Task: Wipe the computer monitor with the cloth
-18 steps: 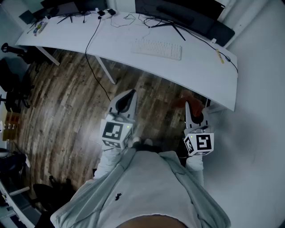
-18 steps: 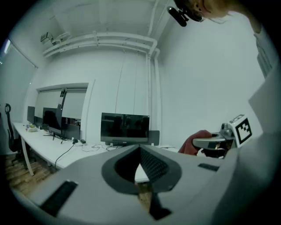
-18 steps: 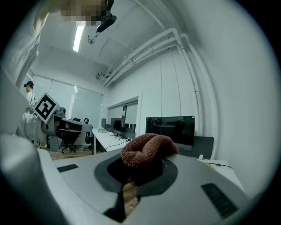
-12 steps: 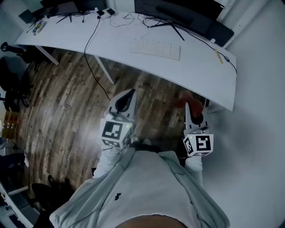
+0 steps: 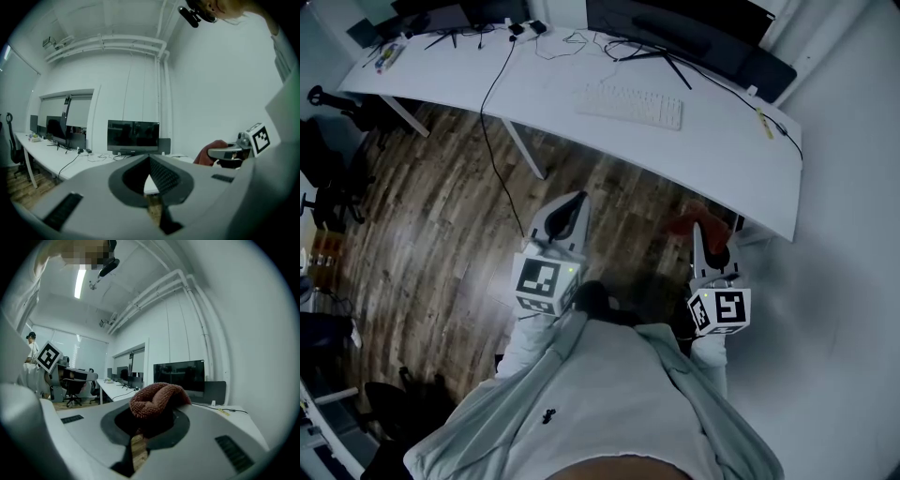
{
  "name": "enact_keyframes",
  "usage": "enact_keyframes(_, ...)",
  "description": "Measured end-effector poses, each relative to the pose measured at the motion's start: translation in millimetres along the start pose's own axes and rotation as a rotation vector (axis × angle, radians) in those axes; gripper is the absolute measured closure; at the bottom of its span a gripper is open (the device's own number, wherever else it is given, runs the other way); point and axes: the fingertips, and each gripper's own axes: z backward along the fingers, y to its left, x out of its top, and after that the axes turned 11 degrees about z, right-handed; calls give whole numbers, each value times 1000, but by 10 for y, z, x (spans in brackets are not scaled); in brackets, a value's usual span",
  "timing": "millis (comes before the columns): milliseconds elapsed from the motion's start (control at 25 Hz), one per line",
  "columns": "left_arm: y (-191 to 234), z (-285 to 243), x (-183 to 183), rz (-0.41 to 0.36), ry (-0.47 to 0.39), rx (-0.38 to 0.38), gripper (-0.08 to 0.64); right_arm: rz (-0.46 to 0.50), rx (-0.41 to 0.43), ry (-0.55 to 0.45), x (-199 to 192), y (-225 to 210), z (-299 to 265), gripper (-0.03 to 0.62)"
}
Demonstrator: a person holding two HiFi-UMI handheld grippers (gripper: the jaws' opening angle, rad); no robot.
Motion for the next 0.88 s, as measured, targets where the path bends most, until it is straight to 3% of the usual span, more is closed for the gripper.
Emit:
enact_keyframes(200,64,-137,12,-14,1,-2,540,-10,16,7,-74,-25,-147,557)
enact_keyframes(440,426,-432,50,-9,-1,11,540,-14,25,9,-101,-21,-653,557)
enact_keyframes(880,1779,-1247,419,4,-12,38,540,-18,27,15,54,45,-2252,557)
